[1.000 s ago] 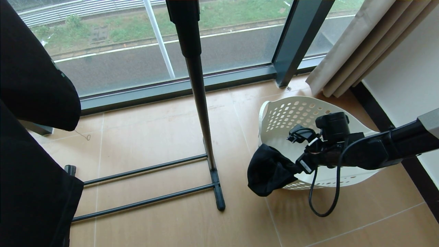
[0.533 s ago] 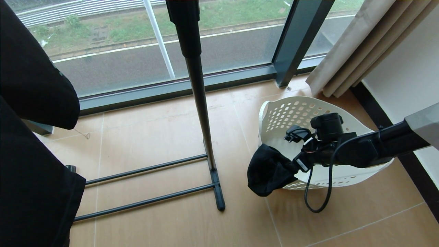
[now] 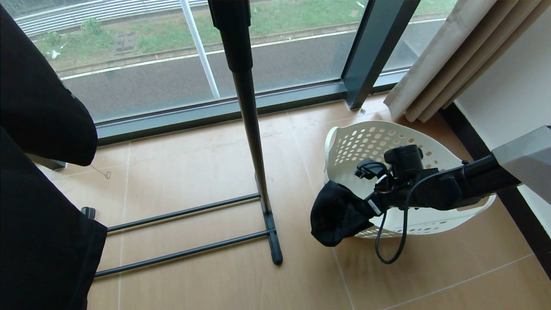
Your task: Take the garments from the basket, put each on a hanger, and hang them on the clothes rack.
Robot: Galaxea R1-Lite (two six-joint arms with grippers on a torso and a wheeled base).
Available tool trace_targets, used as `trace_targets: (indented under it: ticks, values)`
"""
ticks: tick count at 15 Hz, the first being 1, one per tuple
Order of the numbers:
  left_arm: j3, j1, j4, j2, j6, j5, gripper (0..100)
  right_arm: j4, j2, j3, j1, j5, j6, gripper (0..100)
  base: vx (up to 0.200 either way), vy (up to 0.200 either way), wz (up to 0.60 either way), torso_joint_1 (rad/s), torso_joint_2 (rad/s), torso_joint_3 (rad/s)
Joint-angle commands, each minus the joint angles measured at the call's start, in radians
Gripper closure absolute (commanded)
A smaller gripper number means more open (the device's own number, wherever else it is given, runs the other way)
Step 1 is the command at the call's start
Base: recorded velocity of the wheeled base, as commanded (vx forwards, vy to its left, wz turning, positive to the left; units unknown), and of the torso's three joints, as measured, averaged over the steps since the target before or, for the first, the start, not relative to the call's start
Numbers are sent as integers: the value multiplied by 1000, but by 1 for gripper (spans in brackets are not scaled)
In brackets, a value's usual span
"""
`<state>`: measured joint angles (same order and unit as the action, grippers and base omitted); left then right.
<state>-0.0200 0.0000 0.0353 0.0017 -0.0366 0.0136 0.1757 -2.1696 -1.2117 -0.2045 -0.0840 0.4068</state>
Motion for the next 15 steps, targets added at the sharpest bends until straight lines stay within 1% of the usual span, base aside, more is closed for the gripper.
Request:
trace_targets:
  ticks: [1, 4, 5, 7, 10, 13, 15]
  values:
    - [0, 0, 0, 0, 0, 0, 0, 1, -6, -2, -1, 1, -6, 100, 0, 0, 0, 0, 0, 0]
    - [0, 0, 0, 0, 0, 0, 0, 1, 11, 3, -6, 7, -10, 100, 0, 0, 0, 0, 0, 0]
    - [0, 0, 0, 0, 0, 0, 0, 1, 39, 8, -7, 7, -10, 100, 0, 0, 0, 0, 0, 0]
    - [0, 0, 0, 0, 0, 0, 0, 2, 113, 49, -10, 10, -10, 100, 0, 0, 0, 0, 0, 0]
    - [0, 0, 0, 0, 0, 0, 0, 2, 292, 153, -49, 10, -11, 100, 0, 0, 0, 0, 0, 0]
    - [0, 0, 0, 0, 1, 0, 0, 2, 505, 278, -118, 10, -22, 100, 0, 0, 0, 0, 0, 0]
    - [0, 0, -2, 0, 0, 0, 0, 2, 603, 334, -150, 7, -22, 100, 0, 0, 0, 0, 0, 0]
